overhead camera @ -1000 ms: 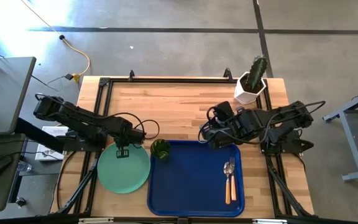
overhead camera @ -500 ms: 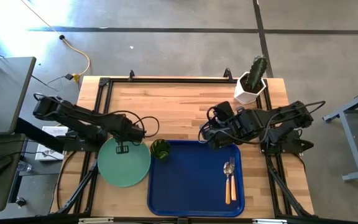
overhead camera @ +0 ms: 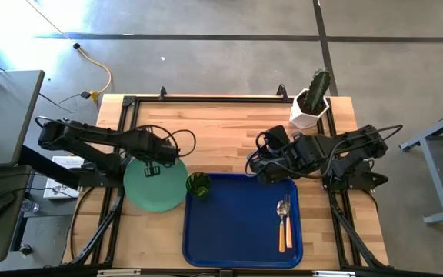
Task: Pick and place plate/cup/fork/spoon on tray
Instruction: Put the green plate on the blue tray to the left of the yellow spoon
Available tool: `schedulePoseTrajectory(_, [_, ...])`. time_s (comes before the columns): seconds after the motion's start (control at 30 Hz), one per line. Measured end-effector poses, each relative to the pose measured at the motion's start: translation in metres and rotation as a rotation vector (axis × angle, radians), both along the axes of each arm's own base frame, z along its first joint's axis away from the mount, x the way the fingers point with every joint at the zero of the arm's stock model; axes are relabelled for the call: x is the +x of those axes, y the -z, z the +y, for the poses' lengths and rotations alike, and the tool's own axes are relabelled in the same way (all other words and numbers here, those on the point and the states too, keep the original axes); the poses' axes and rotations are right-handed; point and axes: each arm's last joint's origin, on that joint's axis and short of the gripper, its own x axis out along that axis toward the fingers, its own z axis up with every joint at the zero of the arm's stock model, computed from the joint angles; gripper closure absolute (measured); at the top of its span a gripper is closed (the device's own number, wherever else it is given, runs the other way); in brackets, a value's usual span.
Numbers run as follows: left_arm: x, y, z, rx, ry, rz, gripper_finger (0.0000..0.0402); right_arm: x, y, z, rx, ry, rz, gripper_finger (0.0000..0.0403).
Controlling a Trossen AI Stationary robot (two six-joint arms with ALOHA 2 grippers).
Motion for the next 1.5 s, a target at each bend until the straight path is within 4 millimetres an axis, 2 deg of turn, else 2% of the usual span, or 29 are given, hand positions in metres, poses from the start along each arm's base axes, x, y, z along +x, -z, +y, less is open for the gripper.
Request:
schedulePoseTrajectory(0.3, [0.000,-0.023,0.020,0.096,-0.029,0.004,0.0390,0.000,0.000,0.000,0.003,0.000,-0.003,0.0277])
schedulePoseTrajectory(0.8, [0.005,-0.072,0.048,0.224,-0.065,-0.065,0.0398,0.001,0.000,0.000,0.006,-0.001,-0.010,0.0277])
schedulePoseTrajectory(1.27, [0.007,-0.103,0.056,0.213,-0.068,-0.162,0.0400,0.001,0.000,0.000,0.006,0.000,-0.009,0.0277])
schedulePoseTrajectory(1.5, [0.008,-0.130,0.057,0.281,-0.052,-0.240,0.0400,0.001,0.000,0.000,0.006,0.000,-0.010,0.0277])
